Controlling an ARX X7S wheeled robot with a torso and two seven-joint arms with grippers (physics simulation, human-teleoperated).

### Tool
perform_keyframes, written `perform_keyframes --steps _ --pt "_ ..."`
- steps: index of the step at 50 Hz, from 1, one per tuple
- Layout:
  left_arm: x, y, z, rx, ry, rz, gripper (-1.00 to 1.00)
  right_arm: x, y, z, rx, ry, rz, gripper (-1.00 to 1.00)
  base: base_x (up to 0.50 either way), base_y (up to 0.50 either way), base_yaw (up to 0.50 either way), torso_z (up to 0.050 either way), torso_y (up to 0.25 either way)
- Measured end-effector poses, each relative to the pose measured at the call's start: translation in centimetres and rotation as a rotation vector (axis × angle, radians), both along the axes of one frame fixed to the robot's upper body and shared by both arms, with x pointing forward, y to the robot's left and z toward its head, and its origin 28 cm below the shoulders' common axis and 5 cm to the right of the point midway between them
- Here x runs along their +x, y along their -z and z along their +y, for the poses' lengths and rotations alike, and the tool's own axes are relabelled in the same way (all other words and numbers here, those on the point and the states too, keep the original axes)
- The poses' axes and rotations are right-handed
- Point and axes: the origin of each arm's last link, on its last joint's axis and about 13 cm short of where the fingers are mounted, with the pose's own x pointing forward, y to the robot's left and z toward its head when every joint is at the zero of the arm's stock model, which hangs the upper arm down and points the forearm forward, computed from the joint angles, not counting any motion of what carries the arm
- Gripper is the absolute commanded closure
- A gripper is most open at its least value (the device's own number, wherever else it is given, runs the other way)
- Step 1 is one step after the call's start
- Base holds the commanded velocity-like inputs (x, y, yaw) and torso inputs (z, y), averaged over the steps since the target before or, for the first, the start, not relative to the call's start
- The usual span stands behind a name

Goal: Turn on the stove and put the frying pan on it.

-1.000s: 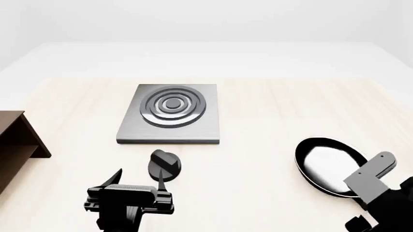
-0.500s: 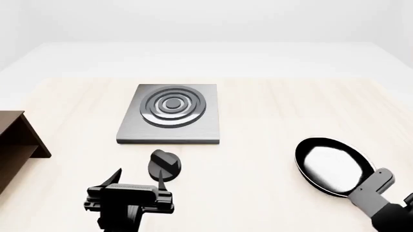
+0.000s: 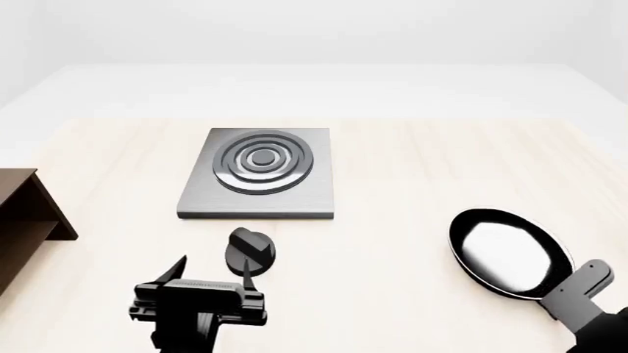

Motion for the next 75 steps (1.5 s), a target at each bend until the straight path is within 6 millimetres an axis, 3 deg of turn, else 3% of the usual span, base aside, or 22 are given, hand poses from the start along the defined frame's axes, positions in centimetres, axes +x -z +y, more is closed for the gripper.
perform_keyframes --steps 15,37,46,75 --pt "-0.1 0.0 0.1 -0.001 -0.002 -0.003 -1.00 0.5 -1.4 0.4 0.010 -0.039 -0.035 1.00 0.00 0.00 0.00 0.000 0.001" --pt "-0.2 -0.1 0.3 -0.006 -0.003 -0.006 -1.00 1.8 -7.1 1.9 0.050 -0.118 -0.179 1.00 0.00 0.00 0.00 0.000 0.000" --pt "-0.2 0.0 0.4 -0.009 -0.005 -0.006 -1.00 2.4 -8.3 2.5 0.069 -0.147 -0.202 1.00 0.00 0.00 0.00 0.000 0.001" --pt "-0.3 0.2 0.6 -0.017 -0.010 -0.002 -1.00 6.2 -11.7 5.2 0.060 -0.255 -0.344 1.00 0.00 0.00 0.00 0.000 0.001"
